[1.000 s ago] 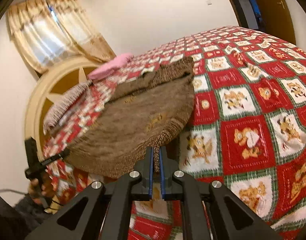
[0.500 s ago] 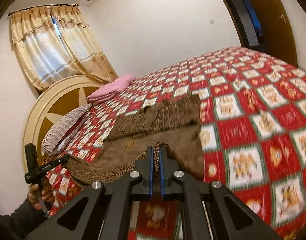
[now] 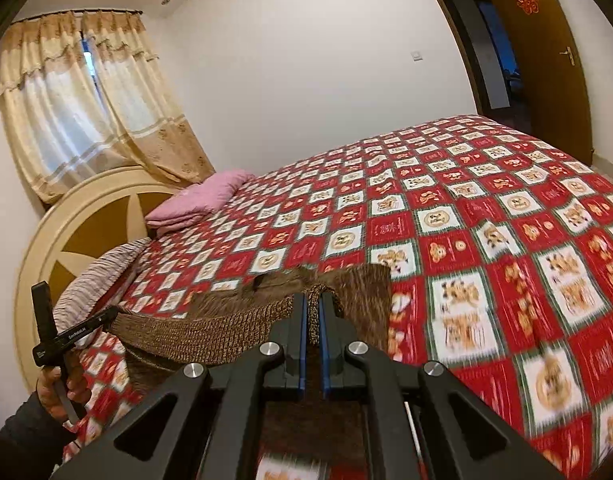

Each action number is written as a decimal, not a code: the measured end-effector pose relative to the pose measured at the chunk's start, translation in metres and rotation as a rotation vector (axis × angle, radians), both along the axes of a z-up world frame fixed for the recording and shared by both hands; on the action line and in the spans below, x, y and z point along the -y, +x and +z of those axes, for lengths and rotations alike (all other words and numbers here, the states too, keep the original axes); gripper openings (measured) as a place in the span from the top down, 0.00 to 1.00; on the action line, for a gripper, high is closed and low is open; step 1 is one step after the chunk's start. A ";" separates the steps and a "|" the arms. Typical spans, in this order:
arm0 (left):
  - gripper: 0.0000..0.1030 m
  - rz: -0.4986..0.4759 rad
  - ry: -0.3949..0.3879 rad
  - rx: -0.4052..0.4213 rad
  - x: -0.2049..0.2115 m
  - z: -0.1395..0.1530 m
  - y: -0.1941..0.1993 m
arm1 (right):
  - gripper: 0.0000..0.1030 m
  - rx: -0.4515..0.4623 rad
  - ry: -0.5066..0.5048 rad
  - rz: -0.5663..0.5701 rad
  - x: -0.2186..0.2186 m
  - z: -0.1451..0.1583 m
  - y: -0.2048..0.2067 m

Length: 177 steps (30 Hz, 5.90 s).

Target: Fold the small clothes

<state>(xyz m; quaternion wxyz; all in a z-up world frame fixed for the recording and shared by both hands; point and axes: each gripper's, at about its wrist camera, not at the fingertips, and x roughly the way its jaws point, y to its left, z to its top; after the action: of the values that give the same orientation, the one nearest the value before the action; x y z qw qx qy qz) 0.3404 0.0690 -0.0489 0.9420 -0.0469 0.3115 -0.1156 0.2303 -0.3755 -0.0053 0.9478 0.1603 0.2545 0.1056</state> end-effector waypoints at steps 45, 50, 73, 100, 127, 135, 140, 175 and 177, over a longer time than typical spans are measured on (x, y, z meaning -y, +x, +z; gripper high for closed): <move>0.04 0.201 0.443 -0.076 0.026 -0.081 0.049 | 0.33 -0.204 -0.441 -0.116 -0.035 -0.107 0.104; 0.02 0.187 0.577 -0.095 0.057 -0.094 0.088 | 0.33 -0.204 -0.466 -0.177 -0.029 -0.130 0.092; 0.03 0.223 0.189 -0.213 -0.016 -0.097 0.011 | 0.31 -0.178 -0.101 -0.178 0.026 -0.138 0.073; 0.92 -0.069 0.093 -0.208 0.017 -0.104 -0.049 | 0.90 -0.282 -0.212 0.136 -0.028 -0.113 -0.010; 0.10 0.157 0.339 -0.179 -0.002 -0.114 -0.017 | 0.36 -0.308 -0.428 0.081 -0.103 -0.153 0.041; 0.04 0.237 0.125 -0.244 -0.042 -0.111 -0.022 | 0.36 -0.241 -0.493 0.149 -0.158 -0.120 0.023; 0.04 0.287 0.188 -0.244 -0.059 -0.106 -0.015 | 0.36 -0.160 -0.569 0.281 -0.224 -0.115 0.008; 0.00 0.304 0.191 -0.268 -0.071 -0.124 -0.007 | 0.36 0.054 -0.925 0.431 -0.409 -0.161 0.008; 0.00 0.305 0.195 -0.268 -0.071 -0.124 -0.007 | 0.40 0.063 -0.934 0.432 -0.410 -0.162 0.007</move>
<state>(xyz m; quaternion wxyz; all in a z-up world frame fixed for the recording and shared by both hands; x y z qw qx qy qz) 0.3333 0.1396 -0.1734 0.8989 -0.0170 0.4329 0.0660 0.2372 0.0343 -0.1673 0.8822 -0.3394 0.2732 0.1787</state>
